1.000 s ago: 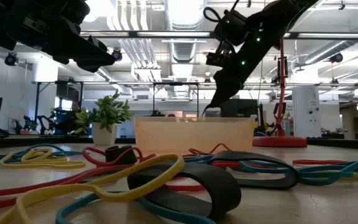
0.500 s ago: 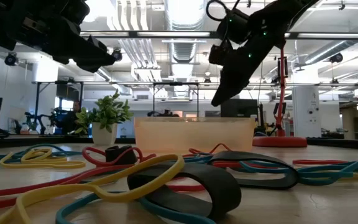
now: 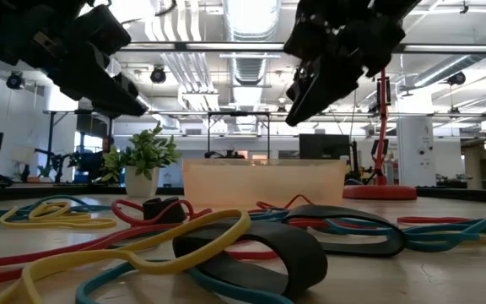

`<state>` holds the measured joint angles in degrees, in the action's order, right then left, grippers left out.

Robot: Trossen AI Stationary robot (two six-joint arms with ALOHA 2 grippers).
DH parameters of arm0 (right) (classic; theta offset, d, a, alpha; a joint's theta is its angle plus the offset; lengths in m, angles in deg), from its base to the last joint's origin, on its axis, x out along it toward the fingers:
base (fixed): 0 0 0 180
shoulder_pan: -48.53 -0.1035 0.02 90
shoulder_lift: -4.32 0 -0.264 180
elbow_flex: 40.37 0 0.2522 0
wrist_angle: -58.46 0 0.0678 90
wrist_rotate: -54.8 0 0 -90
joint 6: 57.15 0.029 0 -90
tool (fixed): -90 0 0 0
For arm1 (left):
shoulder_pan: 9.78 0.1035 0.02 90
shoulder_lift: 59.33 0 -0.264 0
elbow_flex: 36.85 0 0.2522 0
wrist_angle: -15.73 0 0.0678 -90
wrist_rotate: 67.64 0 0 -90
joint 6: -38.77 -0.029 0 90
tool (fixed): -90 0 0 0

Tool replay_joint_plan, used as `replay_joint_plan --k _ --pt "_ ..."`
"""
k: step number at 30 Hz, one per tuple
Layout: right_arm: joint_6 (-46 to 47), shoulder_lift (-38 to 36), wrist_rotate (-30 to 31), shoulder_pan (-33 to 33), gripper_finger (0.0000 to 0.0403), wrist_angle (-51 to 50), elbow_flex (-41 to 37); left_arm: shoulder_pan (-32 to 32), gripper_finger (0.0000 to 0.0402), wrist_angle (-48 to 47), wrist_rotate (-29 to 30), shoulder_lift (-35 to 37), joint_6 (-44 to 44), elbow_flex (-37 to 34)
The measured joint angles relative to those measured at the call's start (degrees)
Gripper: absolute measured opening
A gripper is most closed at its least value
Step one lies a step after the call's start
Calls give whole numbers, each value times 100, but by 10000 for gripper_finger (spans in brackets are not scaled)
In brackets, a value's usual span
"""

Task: Pick and place rubber bands into bin
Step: Put the blue rubber band into the orange bin

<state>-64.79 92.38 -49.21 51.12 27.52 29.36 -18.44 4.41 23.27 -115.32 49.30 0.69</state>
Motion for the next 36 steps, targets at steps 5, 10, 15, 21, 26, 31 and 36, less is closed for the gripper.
replay_joint_plan --k 5,10,15,21,26,31,36 --pt "80 -238 29 -439 149 14 -15 -4 129 -1380 -1 -196 1077 414" --pt "167 -569 62 -764 135 68 -60 -53 129 -2138 -47 -449 1581 696" --pt "276 -997 384 -1016 123 250 -289 -193 129 -2180 -317 -737 1869 735" --pt "324 -1584 1092 -1215 111 401 -718 -415 129 -2148 -559 -1302 2192 729" --pt "407 -2056 1274 -1221 102 748 -1116 -433 129 -2047 -564 -1634 2260 726" --pt "507 -2336 1273 -1224 94 775 -1238 -435 129 -2031 -546 -1883 2361 726" --pt "508 -2397 1273 -1224 87 768 -1253 -437 129 -1911 -542 -1972 2364 726"
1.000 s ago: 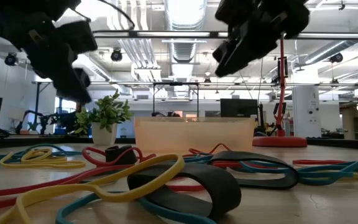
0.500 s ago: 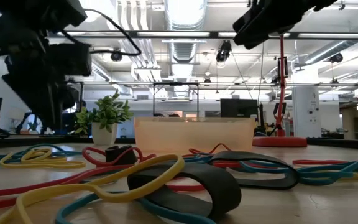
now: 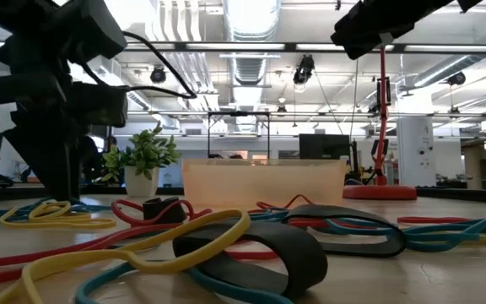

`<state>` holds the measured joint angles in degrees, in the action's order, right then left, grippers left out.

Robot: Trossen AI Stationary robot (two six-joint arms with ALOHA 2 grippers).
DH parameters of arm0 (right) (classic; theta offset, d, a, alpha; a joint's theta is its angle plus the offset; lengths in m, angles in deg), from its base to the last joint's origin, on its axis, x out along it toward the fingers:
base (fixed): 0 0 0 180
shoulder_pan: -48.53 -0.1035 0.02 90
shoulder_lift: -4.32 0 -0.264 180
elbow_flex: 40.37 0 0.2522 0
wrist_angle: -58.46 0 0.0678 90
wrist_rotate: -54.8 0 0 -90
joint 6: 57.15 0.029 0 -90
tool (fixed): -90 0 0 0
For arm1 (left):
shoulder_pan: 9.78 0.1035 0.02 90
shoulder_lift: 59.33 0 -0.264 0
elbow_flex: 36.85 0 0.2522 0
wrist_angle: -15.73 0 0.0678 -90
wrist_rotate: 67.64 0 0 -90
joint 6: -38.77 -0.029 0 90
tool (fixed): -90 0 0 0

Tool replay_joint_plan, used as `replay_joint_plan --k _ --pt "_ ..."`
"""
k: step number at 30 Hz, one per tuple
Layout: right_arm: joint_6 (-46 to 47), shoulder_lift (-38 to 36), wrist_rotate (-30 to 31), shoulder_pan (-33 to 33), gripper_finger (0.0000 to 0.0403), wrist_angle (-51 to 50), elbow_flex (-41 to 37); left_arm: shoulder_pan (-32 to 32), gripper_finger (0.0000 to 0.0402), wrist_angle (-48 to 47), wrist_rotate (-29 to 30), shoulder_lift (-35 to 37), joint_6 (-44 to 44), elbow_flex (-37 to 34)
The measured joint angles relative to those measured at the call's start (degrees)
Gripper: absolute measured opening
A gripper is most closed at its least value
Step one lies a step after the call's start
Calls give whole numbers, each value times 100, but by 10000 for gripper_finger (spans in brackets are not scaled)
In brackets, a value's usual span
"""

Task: Pick and place rubber bands into bin
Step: Put the blue rubber band into the orange bin

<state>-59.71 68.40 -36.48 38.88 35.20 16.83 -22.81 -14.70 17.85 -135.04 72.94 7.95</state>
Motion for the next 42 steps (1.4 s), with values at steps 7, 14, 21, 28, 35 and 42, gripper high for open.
replay_joint_plan --k 7,14,21,28,35,42 --pt "-35 28 0 0 76 -9 -38 -4 129 31 13 25 -1 -2" --pt "-14 28 -2 1 68 -2 -93 -6 129 35 13 -3 0 -2" --pt "69 28 -2 2 69 -2 -138 -11 129 72 17 -3 0 -35" --pt "61 28 -2 2 63 -2 -138 -11 83 68 17 -3 -17 -35" --pt "48 28 -2 2 63 -2 -138 -11 5 68 24 -3 -50 -36" --pt "63 28 0 2 64 -2 -140 -15 1 72 263 -1 -152 -2"
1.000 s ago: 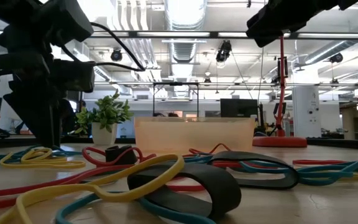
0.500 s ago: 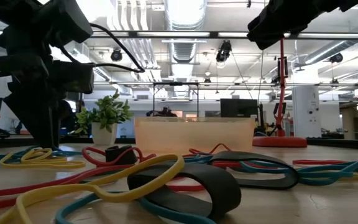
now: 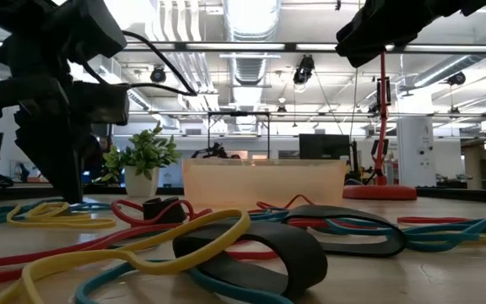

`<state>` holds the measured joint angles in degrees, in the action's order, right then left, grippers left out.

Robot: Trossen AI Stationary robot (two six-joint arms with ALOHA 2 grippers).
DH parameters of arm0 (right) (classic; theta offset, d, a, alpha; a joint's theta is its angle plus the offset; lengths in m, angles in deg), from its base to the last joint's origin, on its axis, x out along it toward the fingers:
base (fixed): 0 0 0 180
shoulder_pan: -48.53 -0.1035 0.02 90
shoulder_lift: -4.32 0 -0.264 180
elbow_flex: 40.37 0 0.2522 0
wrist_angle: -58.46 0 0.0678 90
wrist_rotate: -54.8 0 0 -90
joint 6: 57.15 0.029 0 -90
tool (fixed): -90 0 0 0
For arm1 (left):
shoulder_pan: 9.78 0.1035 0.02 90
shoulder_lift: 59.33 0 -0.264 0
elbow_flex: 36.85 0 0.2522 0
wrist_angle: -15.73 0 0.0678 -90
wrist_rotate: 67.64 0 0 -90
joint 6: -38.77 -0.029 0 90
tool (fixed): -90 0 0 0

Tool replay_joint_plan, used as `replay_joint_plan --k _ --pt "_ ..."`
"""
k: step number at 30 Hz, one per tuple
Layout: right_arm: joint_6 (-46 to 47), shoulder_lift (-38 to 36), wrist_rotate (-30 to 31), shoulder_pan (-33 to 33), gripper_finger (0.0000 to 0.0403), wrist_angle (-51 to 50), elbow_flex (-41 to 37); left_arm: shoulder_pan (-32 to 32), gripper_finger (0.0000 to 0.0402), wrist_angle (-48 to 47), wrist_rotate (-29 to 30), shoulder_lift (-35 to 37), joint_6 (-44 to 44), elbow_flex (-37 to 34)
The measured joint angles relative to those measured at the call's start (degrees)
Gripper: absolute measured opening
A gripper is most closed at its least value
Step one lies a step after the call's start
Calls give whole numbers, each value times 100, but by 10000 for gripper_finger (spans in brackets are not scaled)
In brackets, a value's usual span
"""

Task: Pick and place rubber bands into bin
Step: Put the blue rubber band into the orange bin

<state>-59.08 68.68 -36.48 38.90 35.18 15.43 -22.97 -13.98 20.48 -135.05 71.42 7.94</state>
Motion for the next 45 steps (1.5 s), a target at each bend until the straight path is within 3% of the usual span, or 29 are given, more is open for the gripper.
replay_joint_plan --k 9,22,36,45 --pt "4 0 0 0 59 -1 0 2 0 -4 338 125 -346 199" --pt "-6 0 151 2 59 -2 0 4 0 282 878 927 -935 336" --pt "-15 2 151 2 59 6 -13 6 0 2178 1218 1748 -2694 334" --pt "-17 2 151 2 59 6 -13 13 0 3328 1587 1721 -3698 330"
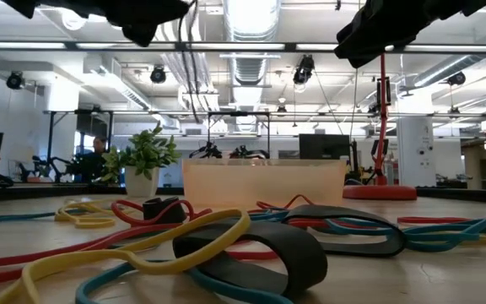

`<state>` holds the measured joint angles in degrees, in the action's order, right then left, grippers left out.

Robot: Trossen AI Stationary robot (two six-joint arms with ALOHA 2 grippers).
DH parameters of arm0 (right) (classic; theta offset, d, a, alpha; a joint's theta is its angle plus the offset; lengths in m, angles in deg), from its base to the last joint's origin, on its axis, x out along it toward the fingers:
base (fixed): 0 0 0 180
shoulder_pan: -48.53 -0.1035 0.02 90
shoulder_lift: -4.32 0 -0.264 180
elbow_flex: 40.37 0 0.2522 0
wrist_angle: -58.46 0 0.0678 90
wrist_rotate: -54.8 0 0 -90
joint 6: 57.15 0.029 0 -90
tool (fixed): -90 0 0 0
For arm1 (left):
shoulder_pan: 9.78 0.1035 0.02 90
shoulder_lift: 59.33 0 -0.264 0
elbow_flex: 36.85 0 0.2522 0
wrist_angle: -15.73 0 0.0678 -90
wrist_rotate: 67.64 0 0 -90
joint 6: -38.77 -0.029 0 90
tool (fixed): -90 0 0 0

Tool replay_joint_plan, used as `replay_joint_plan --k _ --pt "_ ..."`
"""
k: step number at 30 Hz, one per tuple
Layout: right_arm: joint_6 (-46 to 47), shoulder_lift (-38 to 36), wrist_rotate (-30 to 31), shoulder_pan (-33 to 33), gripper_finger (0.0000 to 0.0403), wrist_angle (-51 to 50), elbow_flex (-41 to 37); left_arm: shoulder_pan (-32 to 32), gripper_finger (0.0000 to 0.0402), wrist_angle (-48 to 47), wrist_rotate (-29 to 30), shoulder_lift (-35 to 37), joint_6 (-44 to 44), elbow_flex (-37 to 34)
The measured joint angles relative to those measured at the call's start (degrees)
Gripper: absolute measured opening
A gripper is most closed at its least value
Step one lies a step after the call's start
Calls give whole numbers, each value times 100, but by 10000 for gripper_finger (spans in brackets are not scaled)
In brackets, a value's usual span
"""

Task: Pick and place rubber bands into bin
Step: Put the blue rubber band into the orange bin

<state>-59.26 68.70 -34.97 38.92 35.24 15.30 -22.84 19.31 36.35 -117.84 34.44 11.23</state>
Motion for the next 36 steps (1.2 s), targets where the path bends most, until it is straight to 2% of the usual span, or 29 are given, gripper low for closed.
replay_joint_plan --k 6,17,21,28,36 --pt "-94 0 0 0 58 155 0 283 0 534 252 -38 -532 0" --pt "-141 0 0 0 58 277 0 1275 0 729 247 -173 -705 5" --pt "-155 0 0 0 59 289 0 1668 0 1042 232 -586 -712 31" --pt "-131 0 0 0 58 291 0 2298 0 1618 -143 -1599 -714 158" --pt "-107 0 -2 0 56 288 -7 2767 0 1653 -151 -2485 -853 503"
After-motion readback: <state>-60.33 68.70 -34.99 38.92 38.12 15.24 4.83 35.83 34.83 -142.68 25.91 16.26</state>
